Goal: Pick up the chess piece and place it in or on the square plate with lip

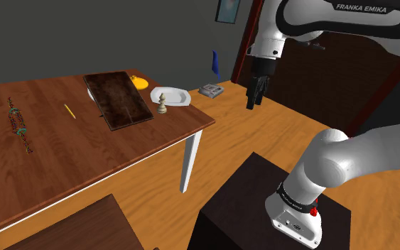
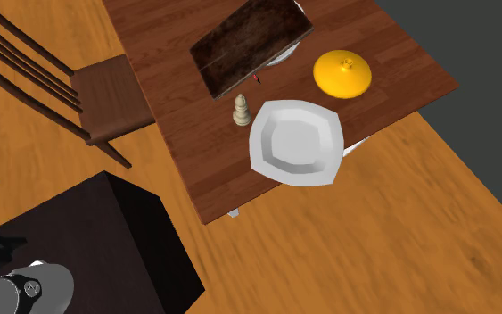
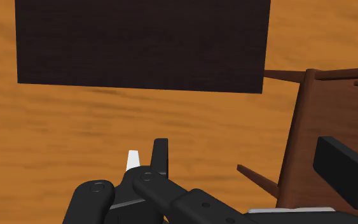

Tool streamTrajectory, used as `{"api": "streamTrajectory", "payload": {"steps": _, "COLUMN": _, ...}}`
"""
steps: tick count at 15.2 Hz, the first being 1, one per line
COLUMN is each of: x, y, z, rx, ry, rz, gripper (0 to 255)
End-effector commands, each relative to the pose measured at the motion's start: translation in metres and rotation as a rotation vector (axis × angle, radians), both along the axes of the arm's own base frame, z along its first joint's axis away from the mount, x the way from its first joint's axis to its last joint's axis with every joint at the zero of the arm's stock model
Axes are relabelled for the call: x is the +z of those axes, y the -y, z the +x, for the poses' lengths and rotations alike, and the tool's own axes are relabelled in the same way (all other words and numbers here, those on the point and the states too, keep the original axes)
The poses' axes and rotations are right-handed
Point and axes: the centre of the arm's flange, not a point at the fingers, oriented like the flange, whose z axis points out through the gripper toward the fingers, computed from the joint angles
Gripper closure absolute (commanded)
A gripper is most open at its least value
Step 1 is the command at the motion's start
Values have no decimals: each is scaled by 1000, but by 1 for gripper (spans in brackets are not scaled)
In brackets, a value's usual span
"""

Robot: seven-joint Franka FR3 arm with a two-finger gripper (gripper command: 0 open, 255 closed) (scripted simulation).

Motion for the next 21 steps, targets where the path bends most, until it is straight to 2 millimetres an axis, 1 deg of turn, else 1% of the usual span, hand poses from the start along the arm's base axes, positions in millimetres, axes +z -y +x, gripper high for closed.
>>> {"api": "streamTrajectory", "payload": {"steps": 1, "x": 0, "y": 0, "z": 0, "rx": 0, "ry": 0, "rz": 0, "gripper": 0}}
{"api": "streamTrajectory", "payload": {"steps": 11, "x": -54, "y": -25, "z": 94, "rx": 11, "ry": 154, "rz": -38, "gripper": 0}}
{"api": "streamTrajectory", "payload": {"steps": 21, "x": -95, "y": -49, "z": 194, "rx": 22, "ry": 309, "rz": -76, "gripper": 0}}
